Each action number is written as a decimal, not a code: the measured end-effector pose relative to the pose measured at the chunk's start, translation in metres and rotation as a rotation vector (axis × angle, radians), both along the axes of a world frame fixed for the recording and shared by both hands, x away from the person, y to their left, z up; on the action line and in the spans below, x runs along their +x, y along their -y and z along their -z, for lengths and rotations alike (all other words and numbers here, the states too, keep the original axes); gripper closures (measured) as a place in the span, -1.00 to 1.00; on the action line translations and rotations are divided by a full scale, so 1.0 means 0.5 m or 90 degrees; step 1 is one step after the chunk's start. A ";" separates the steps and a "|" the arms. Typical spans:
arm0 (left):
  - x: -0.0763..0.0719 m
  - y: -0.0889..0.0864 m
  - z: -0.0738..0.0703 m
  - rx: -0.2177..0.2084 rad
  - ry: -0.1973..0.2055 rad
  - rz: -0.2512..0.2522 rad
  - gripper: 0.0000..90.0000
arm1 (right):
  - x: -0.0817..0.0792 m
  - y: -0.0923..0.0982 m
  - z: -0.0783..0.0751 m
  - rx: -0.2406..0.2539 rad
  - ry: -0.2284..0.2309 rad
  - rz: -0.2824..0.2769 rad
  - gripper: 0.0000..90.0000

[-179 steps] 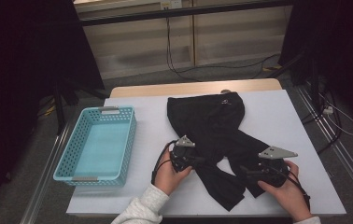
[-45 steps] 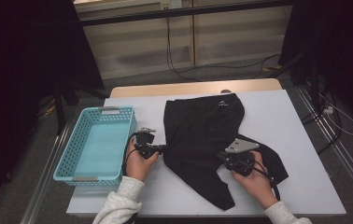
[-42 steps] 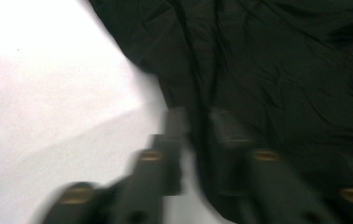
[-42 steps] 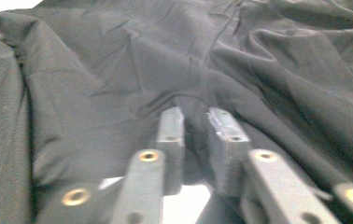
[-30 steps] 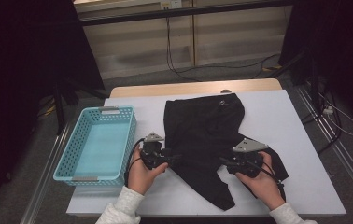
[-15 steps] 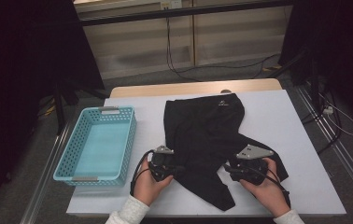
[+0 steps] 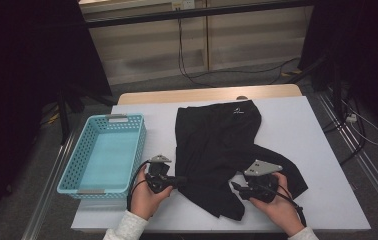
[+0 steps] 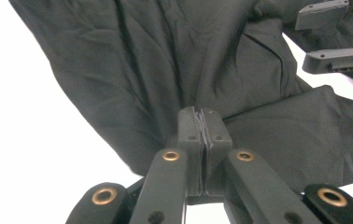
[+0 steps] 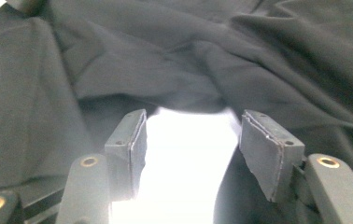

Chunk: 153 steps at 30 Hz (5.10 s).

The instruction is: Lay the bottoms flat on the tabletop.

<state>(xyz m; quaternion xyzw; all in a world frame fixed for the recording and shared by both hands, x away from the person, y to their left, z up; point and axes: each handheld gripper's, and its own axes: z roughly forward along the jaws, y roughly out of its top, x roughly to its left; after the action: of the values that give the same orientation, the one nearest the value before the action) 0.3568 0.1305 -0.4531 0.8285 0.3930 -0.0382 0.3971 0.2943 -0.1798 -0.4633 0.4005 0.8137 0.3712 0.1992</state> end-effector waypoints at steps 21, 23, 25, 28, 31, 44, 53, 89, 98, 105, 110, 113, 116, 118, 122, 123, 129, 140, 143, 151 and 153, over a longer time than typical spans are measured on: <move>0.000 0.050 0.014 -0.014 0.034 0.031 0.41 | 0.033 -0.090 0.012 0.030 -0.013 -0.058 1.00; 0.000 0.045 0.008 -0.020 0.043 0.025 0.32 | 0.040 -0.072 0.007 0.037 -0.009 -0.043 1.00; 0.001 0.040 0.001 -0.027 0.055 0.023 0.17 | 0.046 -0.046 -0.001 0.052 -0.011 -0.021 1.00; 0.000 0.036 -0.008 -0.035 0.065 0.024 0.06 | 0.051 -0.010 -0.012 0.074 -0.004 0.008 1.00; -0.004 0.037 -0.010 -0.039 0.067 0.028 -0.03 | 0.051 0.017 -0.014 0.061 -0.004 0.016 1.00; -0.012 0.037 0.011 -0.004 0.064 0.028 -0.06 | 0.057 0.045 0.012 0.006 0.000 0.061 0.99; -0.014 0.044 0.019 0.003 0.060 0.018 0.24 | 0.060 0.042 0.011 0.004 -0.002 0.052 0.99; 0.008 0.039 -0.002 -0.029 0.015 0.016 0.94 | 0.004 -0.011 -0.001 -0.031 -0.029 -0.073 0.91; 0.005 0.036 -0.009 -0.040 0.030 0.023 0.64 | 0.010 0.034 -0.007 0.007 -0.045 -0.017 0.96; 0.000 0.035 -0.010 -0.038 0.043 0.031 0.44 | 0.004 0.023 -0.020 0.010 -0.017 -0.028 0.54; 0.002 0.033 -0.007 -0.032 0.050 0.023 0.28 | -0.010 -0.039 -0.033 0.024 -0.011 -0.098 0.30; 0.004 0.030 -0.008 -0.034 0.057 0.016 0.17 | -0.011 -0.073 -0.028 0.054 -0.035 -0.138 0.25; 0.005 0.026 -0.010 -0.033 0.061 0.011 0.08 | -0.014 -0.096 -0.019 0.047 -0.052 -0.170 0.11; 0.005 0.024 -0.008 -0.029 0.059 0.011 0.05 | -0.017 -0.108 -0.005 0.018 -0.056 -0.183 0.19; 0.003 0.022 -0.005 -0.025 0.059 0.009 0.02 | -0.005 -0.106 0.003 0.031 -0.061 -0.183 0.87; 0.002 0.022 -0.005 -0.026 0.058 0.008 0.02 | 0.000 -0.102 0.003 0.039 -0.069 -0.175 0.94; -0.003 0.022 -0.012 -0.036 0.059 0.010 0.04 | 0.010 -0.089 -0.004 0.060 -0.079 -0.168 1.00; -0.009 0.035 -0.008 -0.041 0.049 0.024 0.01 | 0.037 -0.029 -0.016 0.153 -0.087 -0.111 0.99; -0.011 0.040 -0.004 -0.039 0.047 0.025 0.01 | 0.044 -0.018 -0.005 0.156 -0.090 -0.097 0.96; -0.010 0.052 0.002 -0.037 0.053 0.034 0.02 | 0.053 0.002 0.008 0.098 -0.065 -0.043 0.68; -0.009 0.055 0.005 -0.036 0.054 0.032 0.03 | 0.051 0.005 0.004 0.078 -0.055 -0.034 0.64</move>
<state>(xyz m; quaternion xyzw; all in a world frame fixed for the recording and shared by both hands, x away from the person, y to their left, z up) 0.3524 0.1029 -0.4556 0.8276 0.3534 -0.0241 0.4355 0.3200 -0.1822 -0.4654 0.4056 0.8077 0.4082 0.1287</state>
